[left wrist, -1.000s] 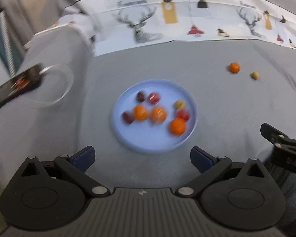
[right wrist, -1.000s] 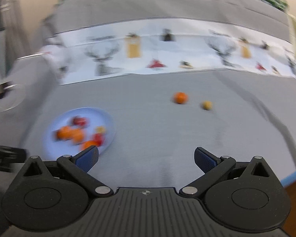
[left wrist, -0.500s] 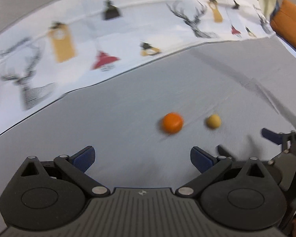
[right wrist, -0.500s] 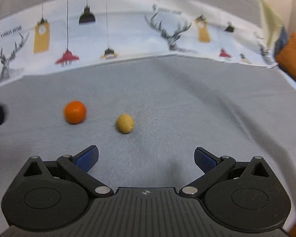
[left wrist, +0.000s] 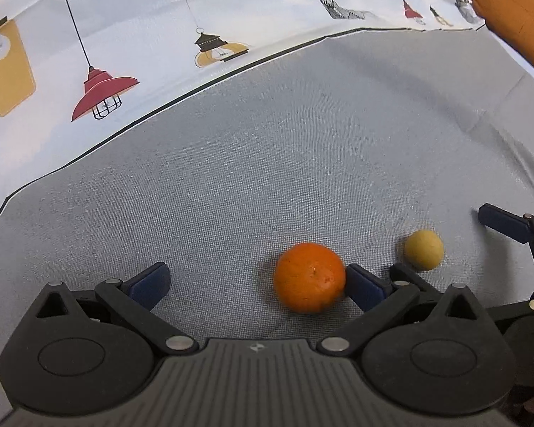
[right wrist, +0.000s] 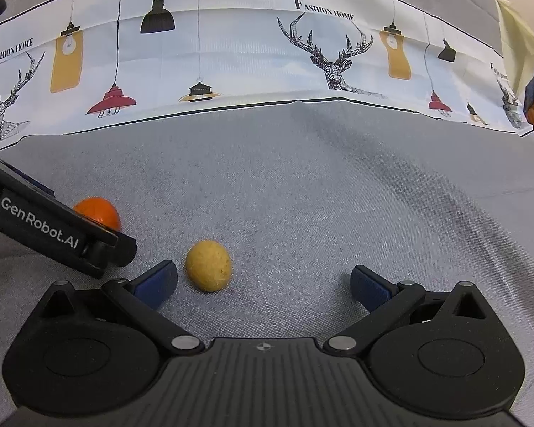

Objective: Organize fruits
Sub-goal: 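Grasp the last mandarin with the left tool while the right tool grasps the yellow fruit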

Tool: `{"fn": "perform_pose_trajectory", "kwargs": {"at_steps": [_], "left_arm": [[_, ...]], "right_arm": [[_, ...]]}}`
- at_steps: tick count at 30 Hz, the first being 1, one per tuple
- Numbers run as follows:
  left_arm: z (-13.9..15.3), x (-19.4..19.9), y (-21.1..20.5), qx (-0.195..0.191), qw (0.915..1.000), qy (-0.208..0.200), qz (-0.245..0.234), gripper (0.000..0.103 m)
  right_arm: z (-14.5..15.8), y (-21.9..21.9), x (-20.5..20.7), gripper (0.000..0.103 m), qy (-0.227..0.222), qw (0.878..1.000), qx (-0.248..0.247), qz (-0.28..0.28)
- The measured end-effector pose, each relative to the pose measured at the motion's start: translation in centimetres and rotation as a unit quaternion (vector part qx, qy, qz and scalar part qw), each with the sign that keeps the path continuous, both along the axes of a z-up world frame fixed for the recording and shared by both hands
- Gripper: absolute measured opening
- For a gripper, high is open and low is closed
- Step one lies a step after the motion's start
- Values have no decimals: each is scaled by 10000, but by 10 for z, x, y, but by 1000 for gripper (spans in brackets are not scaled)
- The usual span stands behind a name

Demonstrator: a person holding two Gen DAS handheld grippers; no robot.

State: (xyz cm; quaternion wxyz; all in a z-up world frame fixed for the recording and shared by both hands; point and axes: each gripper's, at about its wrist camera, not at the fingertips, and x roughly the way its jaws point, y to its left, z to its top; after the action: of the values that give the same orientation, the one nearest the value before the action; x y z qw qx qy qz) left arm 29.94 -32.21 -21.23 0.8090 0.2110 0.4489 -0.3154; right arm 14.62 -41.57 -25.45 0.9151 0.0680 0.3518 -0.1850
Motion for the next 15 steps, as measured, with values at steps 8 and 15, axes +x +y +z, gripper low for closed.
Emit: {"fn": "perform_pose_trajectory", "kwargs": {"at_steps": [8, 15], "left_arm": [[22, -9, -4, -37, 9999, 21, -162, 38], [66, -44, 52, -83, 9983, 103, 569, 38]], "right_arm": [[7, 9, -7, 26, -289, 9989, -52, 375], [9, -4, -17, 26, -422, 9974, -326, -488]]}}
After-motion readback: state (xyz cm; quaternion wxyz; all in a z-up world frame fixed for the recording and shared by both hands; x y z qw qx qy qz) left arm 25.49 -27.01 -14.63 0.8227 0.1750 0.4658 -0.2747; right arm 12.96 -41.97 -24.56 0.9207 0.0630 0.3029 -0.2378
